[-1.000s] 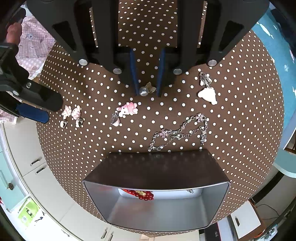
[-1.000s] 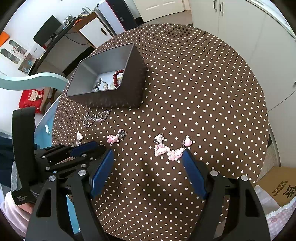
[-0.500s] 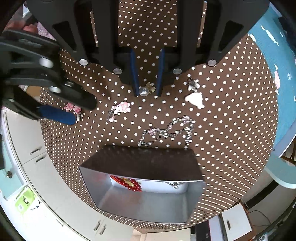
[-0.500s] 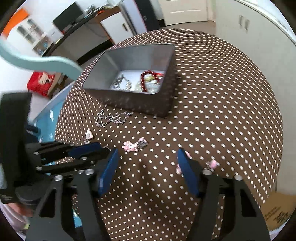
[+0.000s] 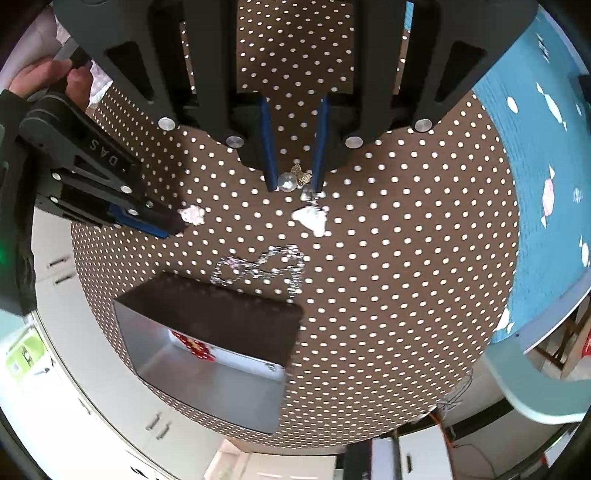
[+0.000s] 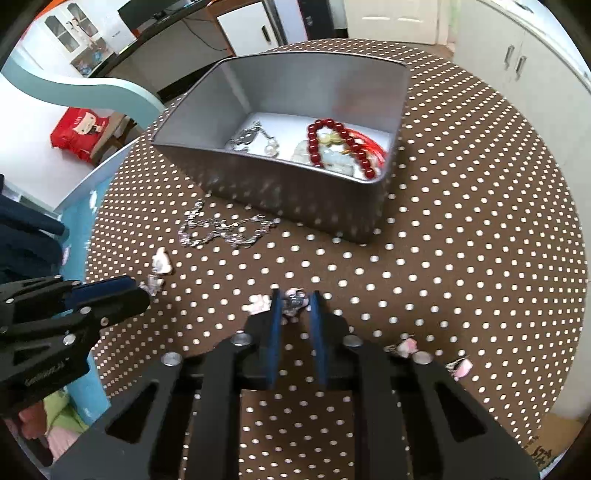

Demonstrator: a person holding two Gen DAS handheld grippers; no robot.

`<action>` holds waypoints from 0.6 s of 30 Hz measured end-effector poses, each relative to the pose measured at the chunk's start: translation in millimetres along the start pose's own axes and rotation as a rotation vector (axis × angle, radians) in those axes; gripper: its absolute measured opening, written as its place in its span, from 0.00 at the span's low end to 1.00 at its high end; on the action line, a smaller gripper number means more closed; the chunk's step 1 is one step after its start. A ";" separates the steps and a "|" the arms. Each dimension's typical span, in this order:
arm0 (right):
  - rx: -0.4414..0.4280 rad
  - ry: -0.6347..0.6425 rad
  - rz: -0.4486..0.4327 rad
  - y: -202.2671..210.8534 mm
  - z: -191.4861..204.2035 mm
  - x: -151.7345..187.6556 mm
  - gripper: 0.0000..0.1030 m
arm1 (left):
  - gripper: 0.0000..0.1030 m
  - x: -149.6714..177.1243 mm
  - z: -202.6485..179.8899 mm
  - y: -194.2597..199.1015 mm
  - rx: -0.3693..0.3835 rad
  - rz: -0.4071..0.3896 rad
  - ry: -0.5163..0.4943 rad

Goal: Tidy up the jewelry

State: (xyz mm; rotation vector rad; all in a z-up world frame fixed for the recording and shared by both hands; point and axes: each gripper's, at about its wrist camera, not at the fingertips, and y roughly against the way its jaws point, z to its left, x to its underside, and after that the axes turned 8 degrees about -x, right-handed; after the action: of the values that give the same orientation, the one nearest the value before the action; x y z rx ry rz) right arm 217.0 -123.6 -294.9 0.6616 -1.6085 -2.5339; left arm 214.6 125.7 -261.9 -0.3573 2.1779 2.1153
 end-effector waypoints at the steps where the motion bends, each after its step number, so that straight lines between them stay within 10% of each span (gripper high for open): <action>1: 0.000 -0.002 -0.002 -0.6 -0.1 -0.1 0.13 | 0.18 1.7 5.0 1.5 0.000 -0.001 0.006; 18: -0.045 -0.064 -0.090 44.6 -6.1 -14.8 0.10 | 0.18 -22.9 -10.3 42.7 0.038 -0.077 0.004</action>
State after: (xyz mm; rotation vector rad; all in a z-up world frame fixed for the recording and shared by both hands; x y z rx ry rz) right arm 225.2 -144.7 -253.2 0.6695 -1.5698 -2.6733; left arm 228.3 118.6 -214.8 -0.4349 2.1667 2.0327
